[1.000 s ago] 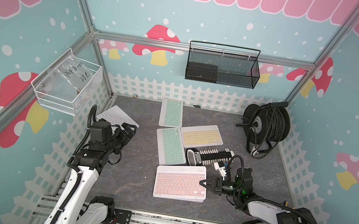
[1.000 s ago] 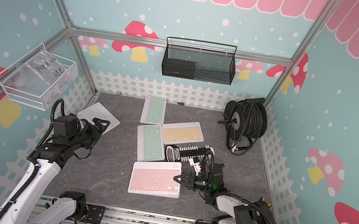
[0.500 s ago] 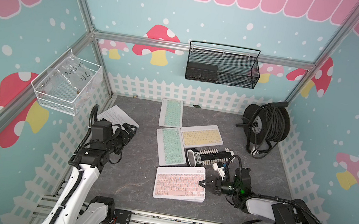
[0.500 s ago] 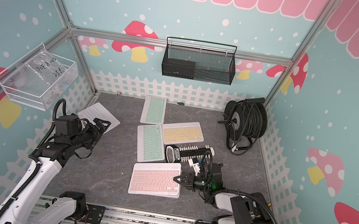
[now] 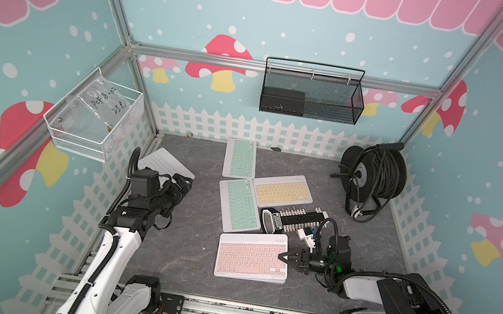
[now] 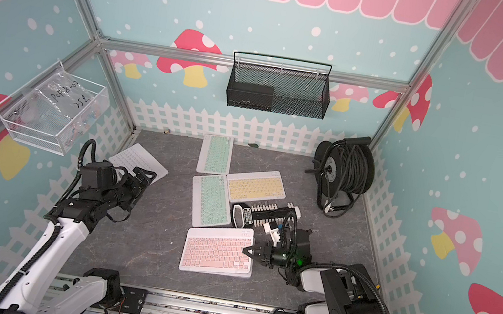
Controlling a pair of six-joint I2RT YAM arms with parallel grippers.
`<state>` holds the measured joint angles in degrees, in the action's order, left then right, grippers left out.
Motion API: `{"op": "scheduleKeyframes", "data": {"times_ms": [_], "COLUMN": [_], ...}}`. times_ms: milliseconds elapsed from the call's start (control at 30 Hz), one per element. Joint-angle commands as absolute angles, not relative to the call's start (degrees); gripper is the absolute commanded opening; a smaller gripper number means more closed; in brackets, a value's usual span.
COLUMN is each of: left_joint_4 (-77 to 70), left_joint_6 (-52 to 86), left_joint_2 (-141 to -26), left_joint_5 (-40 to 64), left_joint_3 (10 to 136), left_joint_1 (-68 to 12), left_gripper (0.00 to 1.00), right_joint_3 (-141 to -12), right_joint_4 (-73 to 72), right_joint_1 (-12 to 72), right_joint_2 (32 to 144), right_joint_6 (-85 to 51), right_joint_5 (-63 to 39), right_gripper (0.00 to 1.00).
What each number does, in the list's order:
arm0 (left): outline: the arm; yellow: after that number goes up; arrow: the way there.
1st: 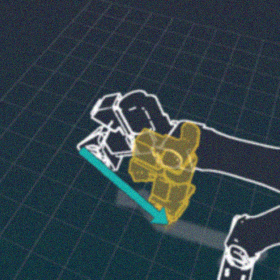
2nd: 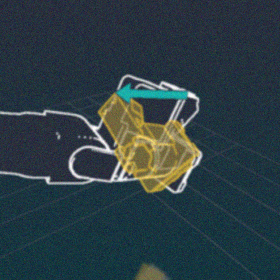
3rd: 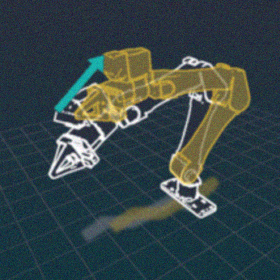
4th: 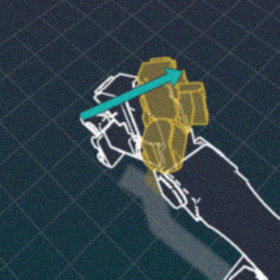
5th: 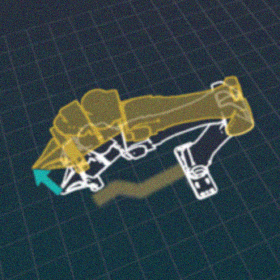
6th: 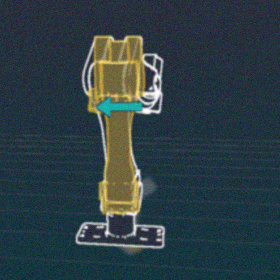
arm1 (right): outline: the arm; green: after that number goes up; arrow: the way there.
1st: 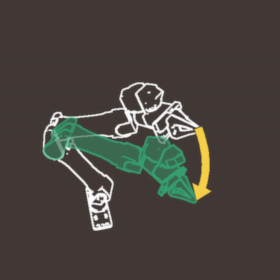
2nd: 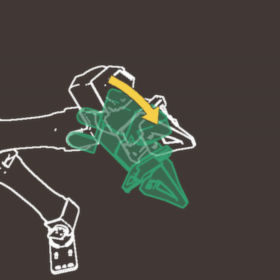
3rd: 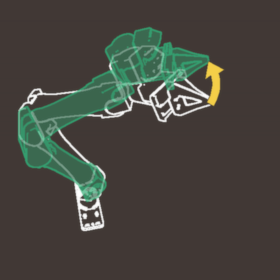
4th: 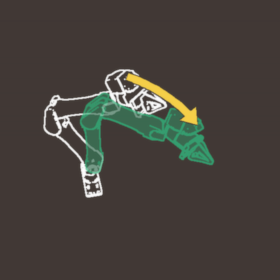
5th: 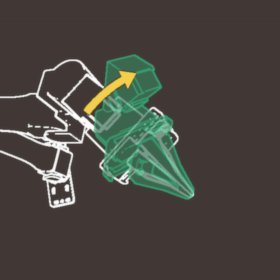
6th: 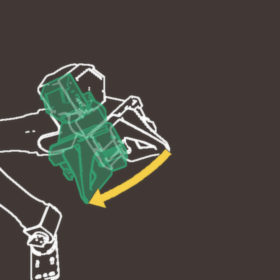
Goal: Stack the numeric keypads
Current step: Place the numeric keypad at the numeric keypad.
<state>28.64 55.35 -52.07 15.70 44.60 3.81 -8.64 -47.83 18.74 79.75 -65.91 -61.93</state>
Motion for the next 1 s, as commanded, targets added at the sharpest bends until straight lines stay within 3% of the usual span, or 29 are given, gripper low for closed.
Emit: {"op": "scheduleKeyframes", "data": {"times_ms": [0,967], "left_joint_4": [28.0,27.0], "left_joint_6": [55.9,56.0], "left_joint_2": [-52.2,-53.8], "left_joint_5": [16.1,16.5], "left_joint_3": [44.0,43.6], "left_joint_1": [3.6,3.6], "left_gripper": [0.99,0.99], "right_joint_3": [-8.2,-7.1], "right_joint_4": [-53.3,-61.3], "right_joint_1": [18.5,18.5], "right_joint_2": [80.7,84.2], "right_joint_6": [-67.6,-71.1], "right_joint_5": [-62.8,-62.3], "right_gripper": [0.06,0.06]}}
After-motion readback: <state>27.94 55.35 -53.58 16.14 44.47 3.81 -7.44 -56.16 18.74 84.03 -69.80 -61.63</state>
